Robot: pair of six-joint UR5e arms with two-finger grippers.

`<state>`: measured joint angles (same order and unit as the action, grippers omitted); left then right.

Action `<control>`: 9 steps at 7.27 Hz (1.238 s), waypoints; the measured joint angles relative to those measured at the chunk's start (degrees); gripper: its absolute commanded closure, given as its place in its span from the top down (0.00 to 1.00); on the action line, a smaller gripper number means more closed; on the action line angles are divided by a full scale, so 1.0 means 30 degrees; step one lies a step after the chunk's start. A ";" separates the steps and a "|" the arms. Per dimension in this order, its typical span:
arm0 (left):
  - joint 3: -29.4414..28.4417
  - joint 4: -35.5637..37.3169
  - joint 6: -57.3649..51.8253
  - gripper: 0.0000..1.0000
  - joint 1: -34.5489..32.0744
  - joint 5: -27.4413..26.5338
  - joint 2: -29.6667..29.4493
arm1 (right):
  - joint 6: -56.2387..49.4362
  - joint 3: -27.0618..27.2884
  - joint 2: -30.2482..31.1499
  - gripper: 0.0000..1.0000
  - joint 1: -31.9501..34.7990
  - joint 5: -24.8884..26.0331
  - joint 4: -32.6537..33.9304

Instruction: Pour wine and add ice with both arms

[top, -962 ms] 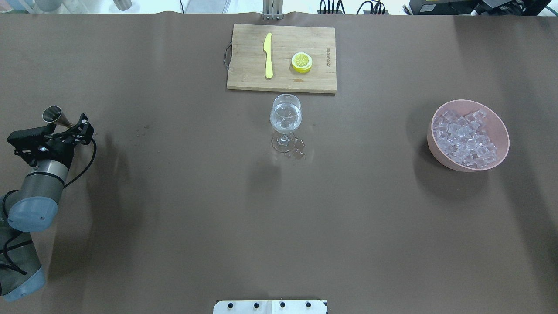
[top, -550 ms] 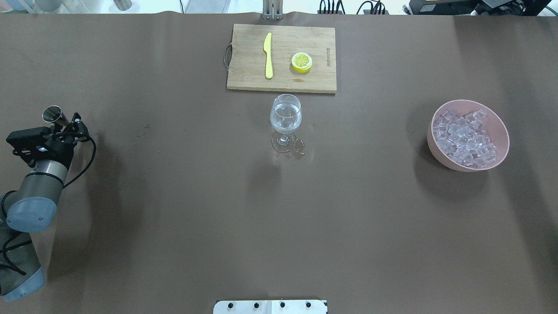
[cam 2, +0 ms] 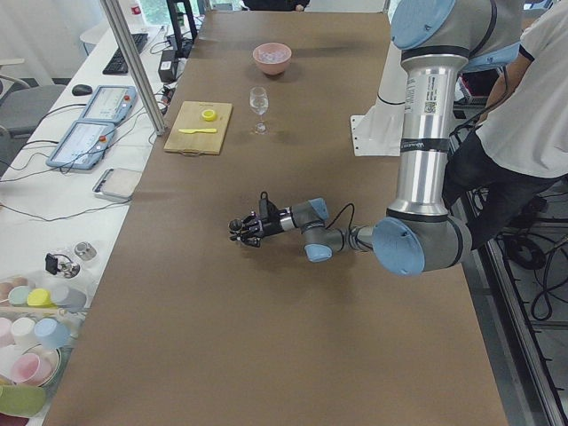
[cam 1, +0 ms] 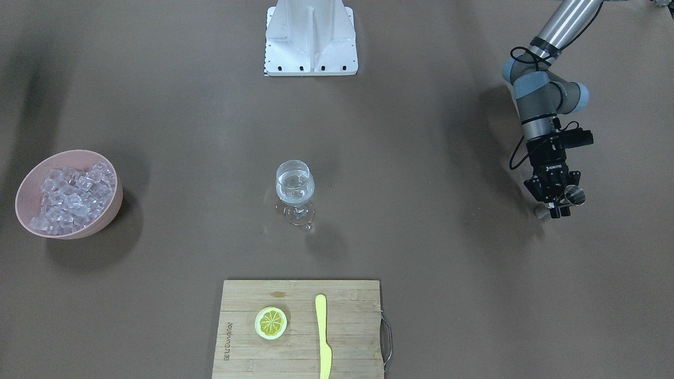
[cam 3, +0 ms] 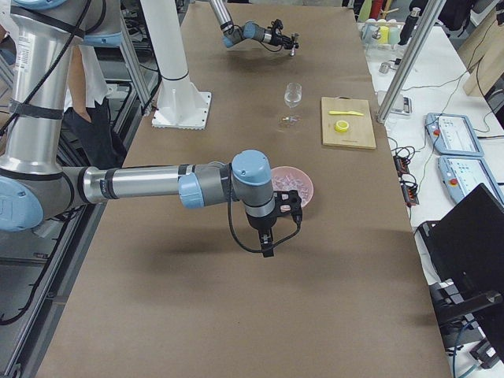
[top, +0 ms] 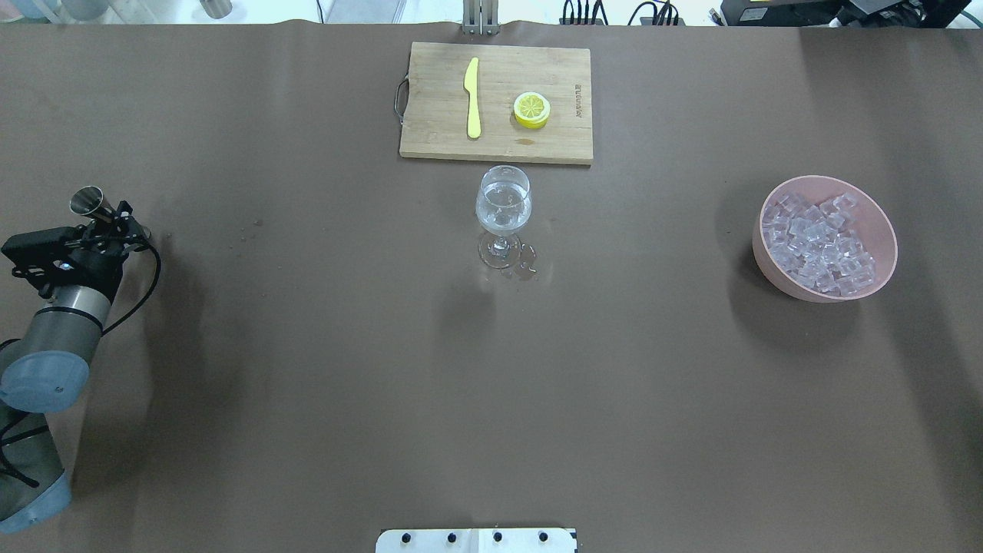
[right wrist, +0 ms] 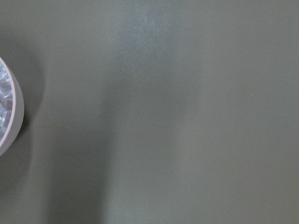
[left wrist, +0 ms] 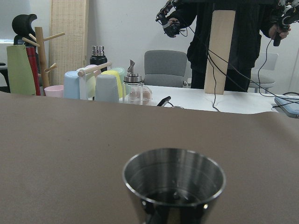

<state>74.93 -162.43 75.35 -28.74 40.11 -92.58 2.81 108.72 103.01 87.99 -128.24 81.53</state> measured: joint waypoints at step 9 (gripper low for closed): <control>0.1790 -0.4436 -1.0117 0.00 0.0348 0.5263 -0.5343 | 0.0000 -0.0253 0.0031 1.00 0.0023 -0.0006 -0.0017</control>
<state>80.30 -175.74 45.00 -27.69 55.90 -108.61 2.81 107.96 103.11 88.06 -128.26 81.47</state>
